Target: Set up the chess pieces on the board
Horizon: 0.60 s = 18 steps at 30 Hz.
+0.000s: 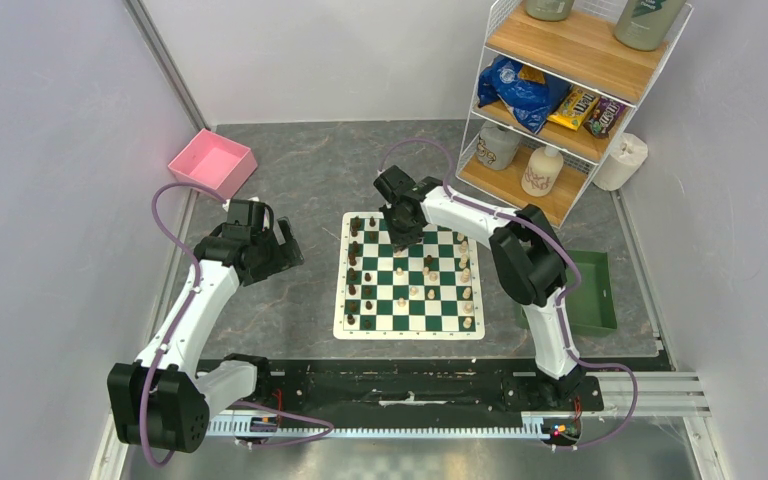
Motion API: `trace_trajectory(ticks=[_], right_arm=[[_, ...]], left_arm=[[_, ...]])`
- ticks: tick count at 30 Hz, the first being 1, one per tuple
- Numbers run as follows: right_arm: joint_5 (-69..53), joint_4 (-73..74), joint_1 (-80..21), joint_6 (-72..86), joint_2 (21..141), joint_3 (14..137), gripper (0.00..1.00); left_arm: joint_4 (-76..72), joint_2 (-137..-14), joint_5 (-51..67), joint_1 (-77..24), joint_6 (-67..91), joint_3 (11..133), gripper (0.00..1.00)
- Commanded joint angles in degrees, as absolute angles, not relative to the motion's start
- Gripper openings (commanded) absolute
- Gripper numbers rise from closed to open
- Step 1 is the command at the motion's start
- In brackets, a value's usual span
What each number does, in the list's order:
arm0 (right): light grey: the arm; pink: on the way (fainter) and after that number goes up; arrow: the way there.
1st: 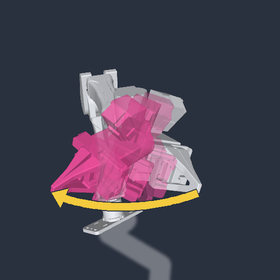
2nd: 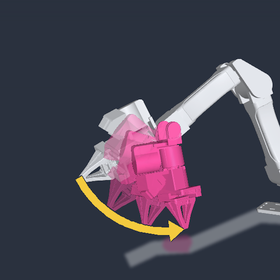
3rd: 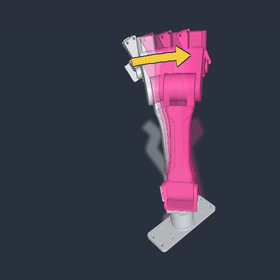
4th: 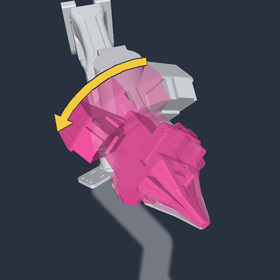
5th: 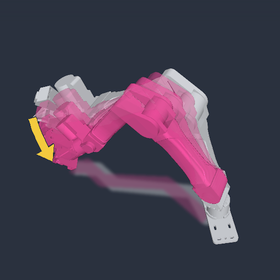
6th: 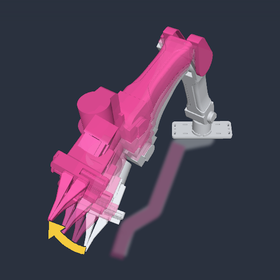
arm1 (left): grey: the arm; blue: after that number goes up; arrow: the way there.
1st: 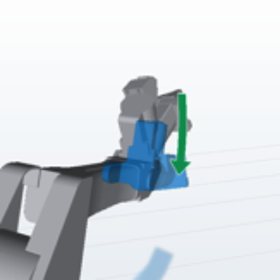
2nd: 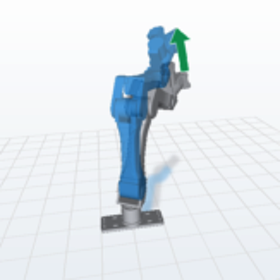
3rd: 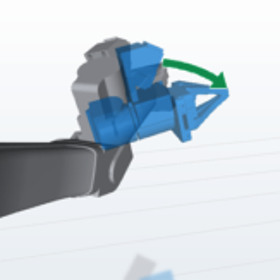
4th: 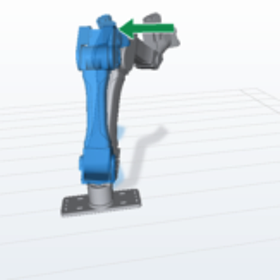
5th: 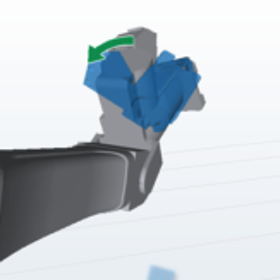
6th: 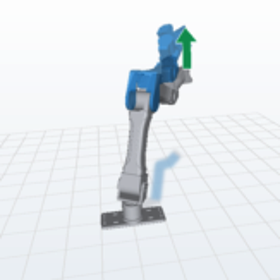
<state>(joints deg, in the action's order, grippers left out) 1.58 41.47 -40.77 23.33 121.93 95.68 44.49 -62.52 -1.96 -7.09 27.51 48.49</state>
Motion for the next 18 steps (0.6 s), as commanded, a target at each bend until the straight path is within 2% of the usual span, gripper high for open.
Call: trace_trajectory(ticks=[1, 10, 18], right_arm=[[5.4, 41.7, -40.7, 22.3, 116.5, 96.9, 0.15], [5.4, 41.1, -32.2, 22.6, 108.5, 88.6, 0.15], [3.5, 39.8, -28.0, 23.1, 109.8, 86.6, 0.15]], left_arm=[[44.4, -62.2, -2.2, -6.9, 26.5, 50.6, 0.97], [44.4, -62.3, -2.2, -6.9, 26.5, 50.6, 0.97], [44.4, -62.3, -2.2, -6.9, 26.5, 50.6, 0.97]])
